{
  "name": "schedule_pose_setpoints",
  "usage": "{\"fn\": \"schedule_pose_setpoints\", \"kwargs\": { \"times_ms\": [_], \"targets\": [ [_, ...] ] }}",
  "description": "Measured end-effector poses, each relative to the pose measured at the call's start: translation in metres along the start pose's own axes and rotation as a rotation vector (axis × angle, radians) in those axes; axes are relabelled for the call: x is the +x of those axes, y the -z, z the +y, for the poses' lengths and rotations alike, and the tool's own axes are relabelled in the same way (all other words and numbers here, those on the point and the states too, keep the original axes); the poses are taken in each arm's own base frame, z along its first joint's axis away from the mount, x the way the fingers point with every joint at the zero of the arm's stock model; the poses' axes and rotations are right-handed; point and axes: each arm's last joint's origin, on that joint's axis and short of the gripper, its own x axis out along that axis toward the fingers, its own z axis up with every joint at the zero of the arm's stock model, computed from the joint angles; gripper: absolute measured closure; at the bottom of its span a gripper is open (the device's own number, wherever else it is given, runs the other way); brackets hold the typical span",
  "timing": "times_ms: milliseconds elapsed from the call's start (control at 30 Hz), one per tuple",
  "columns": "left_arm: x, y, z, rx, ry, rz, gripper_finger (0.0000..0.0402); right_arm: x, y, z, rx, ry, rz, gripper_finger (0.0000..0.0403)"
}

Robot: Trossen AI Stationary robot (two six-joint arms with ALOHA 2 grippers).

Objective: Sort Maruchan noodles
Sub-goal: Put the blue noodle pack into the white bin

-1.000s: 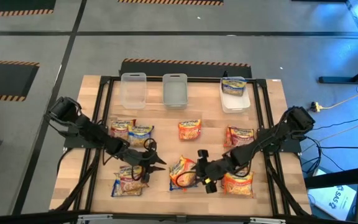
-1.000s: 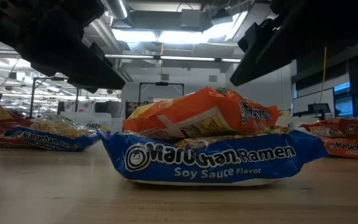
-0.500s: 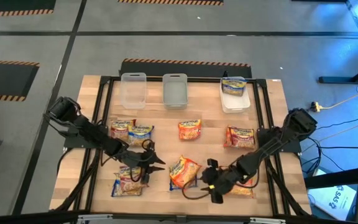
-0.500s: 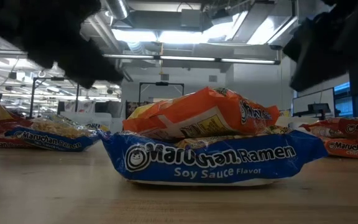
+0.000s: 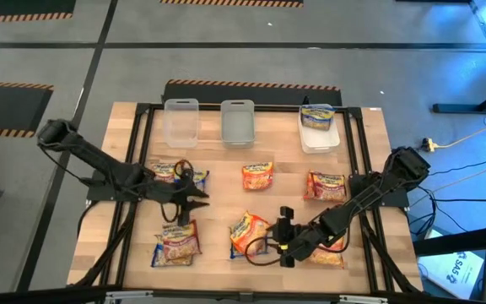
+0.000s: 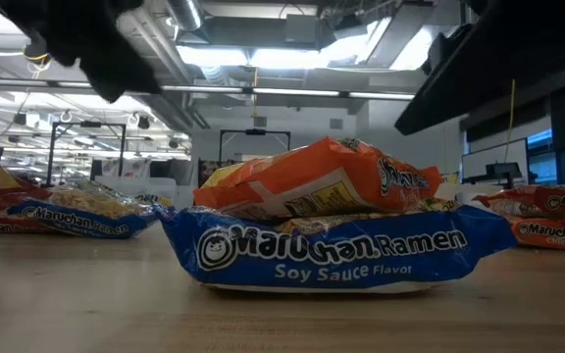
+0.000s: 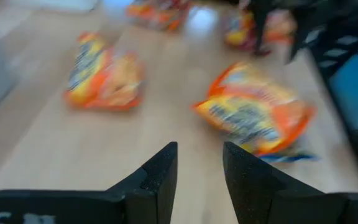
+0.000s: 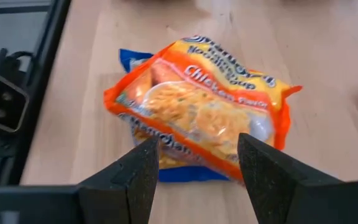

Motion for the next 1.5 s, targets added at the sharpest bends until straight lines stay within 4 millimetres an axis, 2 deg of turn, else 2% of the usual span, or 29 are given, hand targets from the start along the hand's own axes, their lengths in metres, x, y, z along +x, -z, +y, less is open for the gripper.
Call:
{"fn": "schedule_pose_setpoints", "kwargs": {
  "times_ms": [200,367,500,600,767,1067,1233,1500],
  "targets": [
    [0.004,0.006,0.041,-0.044,-0.178,0.174,0.0231,0.011,0.009,0.001,-0.025,0.012,0.038,0.0201],
    [0.006,0.002,0.078,-0.080,-0.239,0.266,0.0197,0.018,0.014,0.001,-0.024,0.028,0.048,0.0201],
    [0.005,-0.005,0.101,-0.109,-0.223,0.376,0.0187,0.020,0.014,0.003,-0.014,0.020,0.033,0.0201],
    [0.008,0.001,0.117,-0.080,-0.253,0.496,0.0188,0.022,0.013,0.002,-0.016,0.027,0.025,0.0201],
    [0.023,0.009,0.132,-0.088,-0.218,0.597,0.0188,0.024,0.014,0.002,-0.016,0.031,0.027,0.0201],
    [0.047,0.028,0.141,-0.123,-0.130,0.727,0.0190,0.024,0.014,0.002,-0.021,0.031,0.028,0.0201],
    [0.052,0.029,0.139,-0.103,-0.109,0.730,0.0225,0.024,0.014,0.002,-0.022,0.035,0.026,0.0201],
    [0.054,0.029,0.136,-0.100,-0.051,0.714,0.0338,0.024,0.014,0.001,-0.023,0.054,0.015,0.0201]
  ]
}}
